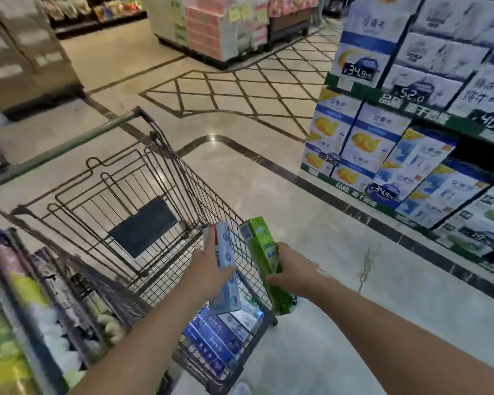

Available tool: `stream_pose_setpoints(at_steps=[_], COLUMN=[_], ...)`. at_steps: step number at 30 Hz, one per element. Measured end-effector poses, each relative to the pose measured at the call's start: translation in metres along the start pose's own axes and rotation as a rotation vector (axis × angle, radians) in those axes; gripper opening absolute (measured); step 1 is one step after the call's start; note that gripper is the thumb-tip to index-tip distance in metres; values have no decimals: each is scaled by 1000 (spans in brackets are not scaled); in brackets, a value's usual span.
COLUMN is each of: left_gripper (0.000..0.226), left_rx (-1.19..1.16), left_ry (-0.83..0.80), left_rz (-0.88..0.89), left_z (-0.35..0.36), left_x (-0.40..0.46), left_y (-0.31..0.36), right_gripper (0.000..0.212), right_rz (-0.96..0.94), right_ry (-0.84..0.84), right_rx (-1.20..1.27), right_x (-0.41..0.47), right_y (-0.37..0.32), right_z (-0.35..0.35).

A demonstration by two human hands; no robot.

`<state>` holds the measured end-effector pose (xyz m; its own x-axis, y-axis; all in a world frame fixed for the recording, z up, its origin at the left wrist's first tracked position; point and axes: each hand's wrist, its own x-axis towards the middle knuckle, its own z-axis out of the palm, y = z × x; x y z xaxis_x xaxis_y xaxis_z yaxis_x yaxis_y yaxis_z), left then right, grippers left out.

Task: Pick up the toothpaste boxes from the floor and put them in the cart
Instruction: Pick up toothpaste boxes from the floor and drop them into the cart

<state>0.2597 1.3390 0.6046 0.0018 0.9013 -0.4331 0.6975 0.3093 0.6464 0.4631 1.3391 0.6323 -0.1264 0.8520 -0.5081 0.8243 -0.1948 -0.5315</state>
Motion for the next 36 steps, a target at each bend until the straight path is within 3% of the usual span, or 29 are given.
stream_pose_setpoints(at_steps=[5,11,15,18,25,31,36], left_gripper=[105,105,97,79,37,45,33], left_rx=[-189,-485,-726,-804,-556,-412,-307], left_ry=[-7,30,74,91,73,99,82], left_rz=[-155,-375,-519,-589,-653,-573,-550], left_z=[25,85,134,168,220,233,241], left_x=[42,102,142,164,189,191,204], left_y=[-26,-69,-104,-117,-138,-145,-141], right_gripper=[54,37,32,34,37,26,15], right_rz=[30,23,16,32,155,191,272], right_ry=[-98,-218,-284,-311,-371,-399,-318], right_rx=[-9,-79,-125,-132,-138,-71,-20], right_x=[69,165,214,241,266,275,282], right_y=[3,32,62,85,127,138,147], right_z=[23,79,114,136,175,189,197])
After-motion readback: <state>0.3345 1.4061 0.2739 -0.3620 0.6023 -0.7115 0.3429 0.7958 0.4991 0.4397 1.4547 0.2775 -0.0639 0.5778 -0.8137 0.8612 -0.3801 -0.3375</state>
